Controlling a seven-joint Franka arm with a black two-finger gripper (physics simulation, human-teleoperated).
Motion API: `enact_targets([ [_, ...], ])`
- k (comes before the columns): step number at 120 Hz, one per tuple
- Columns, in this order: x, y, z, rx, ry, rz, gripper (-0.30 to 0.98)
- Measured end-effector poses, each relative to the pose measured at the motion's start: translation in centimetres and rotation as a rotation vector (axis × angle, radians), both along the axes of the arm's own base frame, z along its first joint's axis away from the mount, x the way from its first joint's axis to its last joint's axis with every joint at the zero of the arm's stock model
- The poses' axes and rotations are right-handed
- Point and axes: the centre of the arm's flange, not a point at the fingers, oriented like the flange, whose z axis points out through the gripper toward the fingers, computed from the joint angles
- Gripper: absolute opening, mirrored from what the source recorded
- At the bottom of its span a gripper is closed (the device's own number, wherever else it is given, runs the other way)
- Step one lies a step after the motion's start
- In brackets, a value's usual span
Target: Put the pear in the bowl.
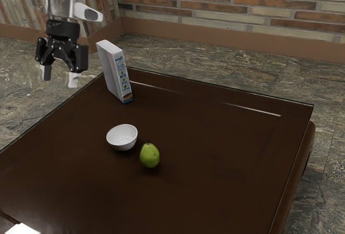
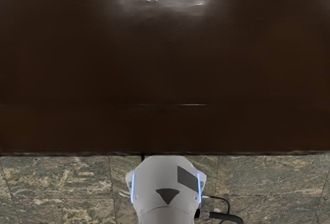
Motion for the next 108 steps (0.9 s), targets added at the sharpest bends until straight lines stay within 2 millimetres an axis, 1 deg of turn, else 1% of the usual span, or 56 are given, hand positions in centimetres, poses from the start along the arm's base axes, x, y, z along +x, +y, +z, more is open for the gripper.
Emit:
enact_targets([
  [6,1.7,0.0,-0.4,0.000,-0.105,-0.001,0.69],
  [15,3.4,0.1,-0.2,-0.001,-0.234,-0.002,0.69],
  [28,4.9,0.2,0.6,-0.003,-0.359,-0.001,0.69],
  [32,5.2,0.3,0.4,-0.003,-0.374,-0.001,0.69],
  [40,5.4,0.4,-2.8,-0.003,-0.352,-0.001,0.69],
  [46,4.9,0.4,-7.1,-0.004,-0.321,0.000,0.69],
  [54,5.1,0.5,-13.2,-0.006,-0.295,0.002,0.69],
  [59,5.3,0.5,-15.9,-0.007,-0.304,0.003,0.69],
  [65,6.2,0.6,-18.9,-0.008,-0.315,0.003,0.69],
  [73,7.3,-0.2,-21.6,-0.014,-0.342,-0.011,0.69],
  [79,7.6,-1.7,-23.6,-0.022,-0.355,-0.036,0.69],
  [83,7.8,-2.8,-24.5,-0.027,-0.367,-0.054,0.69],
  [88,7.9,-3.6,-25.4,-0.033,-0.382,-0.065,0.69],
  [95,8.2,-4.2,-26.4,-0.042,-0.400,-0.071,0.69],
  [108,8.6,-4.7,-27.9,-0.054,-0.428,-0.068,0.69],
])
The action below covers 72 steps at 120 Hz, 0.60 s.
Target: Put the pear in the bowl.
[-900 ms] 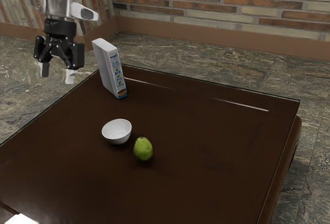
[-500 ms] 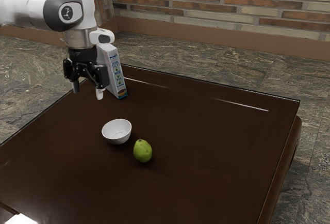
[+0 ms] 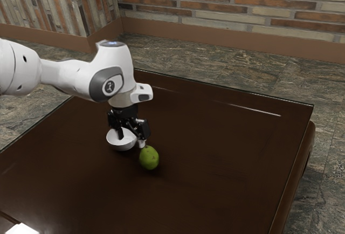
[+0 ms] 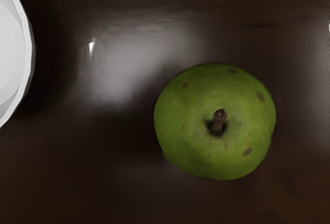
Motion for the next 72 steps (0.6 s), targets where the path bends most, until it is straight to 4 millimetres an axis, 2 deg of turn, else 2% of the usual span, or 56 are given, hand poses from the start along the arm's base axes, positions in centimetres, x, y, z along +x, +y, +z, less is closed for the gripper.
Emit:
enact_targets([
  [30,0.7,-1.3,-2.6,-0.025,-0.032,-0.004,0.69],
  [56,1.1,-2.0,-6.6,-0.048,-0.012,0.005,0.69],
  [72,1.5,-1.8,-7.6,-0.059,-0.027,0.017,0.69],
])
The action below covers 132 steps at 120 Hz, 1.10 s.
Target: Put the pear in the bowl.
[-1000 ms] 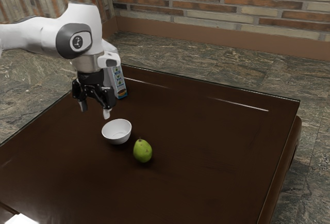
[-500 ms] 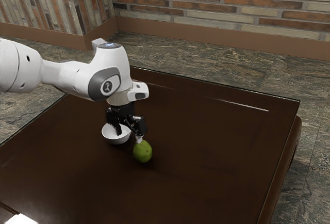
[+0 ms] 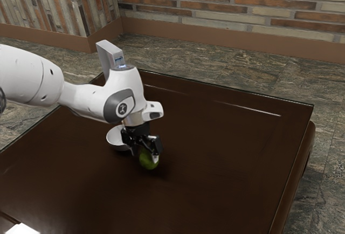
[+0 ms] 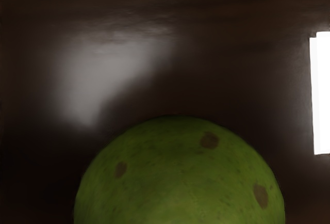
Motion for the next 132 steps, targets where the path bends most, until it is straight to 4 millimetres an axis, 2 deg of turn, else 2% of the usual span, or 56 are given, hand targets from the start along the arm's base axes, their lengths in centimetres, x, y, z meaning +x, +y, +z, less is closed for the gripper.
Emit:
enact_targets([
  [16,0.4,0.5,-0.6,-0.005,-0.024,0.012,0.69],
  [30,0.6,-0.1,-0.7,-0.011,-0.044,0.006,0.67],
  [48,0.8,-0.1,-1.2,-0.020,-0.051,0.013,0.57],
  [66,0.9,-0.2,-1.3,-0.024,-0.059,0.020,0.41],
  [80,1.2,-0.1,-0.4,-0.022,-0.073,0.026,0.32],
  [90,2.0,0.2,1.7,-0.019,-0.093,0.035,0.26],
  [97,2.8,2.7,4.3,-0.012,-0.113,0.075,0.26],
  [110,3.9,10.7,8.6,0.021,-0.122,0.192,0.24],
  [115,3.6,13.7,8.9,0.032,-0.105,0.233,0.24],
  [119,3.4,15.2,8.9,0.037,-0.088,0.253,0.23],
  [132,3.9,16.7,7.8,0.040,-0.045,0.262,0.25],
])
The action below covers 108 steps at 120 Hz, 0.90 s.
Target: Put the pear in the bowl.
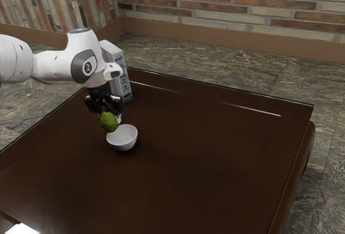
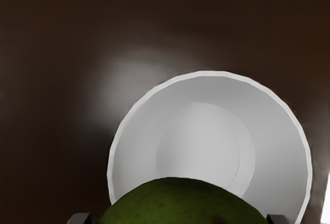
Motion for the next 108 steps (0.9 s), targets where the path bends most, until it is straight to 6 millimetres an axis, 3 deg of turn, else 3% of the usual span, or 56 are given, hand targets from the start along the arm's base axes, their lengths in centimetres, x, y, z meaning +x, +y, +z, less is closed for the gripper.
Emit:
enact_targets([
  [42,1.7,-1.9,-3.0,-0.041,0.053,-0.052,0.30],
  [76,2.2,-2.2,-1.0,-0.057,0.023,-0.084,0.57],
  [84,1.8,-2.5,2.7,-0.052,-0.019,-0.101,0.60],
  [88,1.0,-2.7,6.7,-0.045,-0.055,-0.111,0.62],
  [93,-0.9,-3.4,13.3,-0.027,-0.112,-0.133,0.63],
  [101,-4.9,-6.6,23.6,0.015,-0.197,-0.202,0.65],
  [108,-7.0,-9.6,28.5,0.035,-0.210,-0.265,0.65],
])
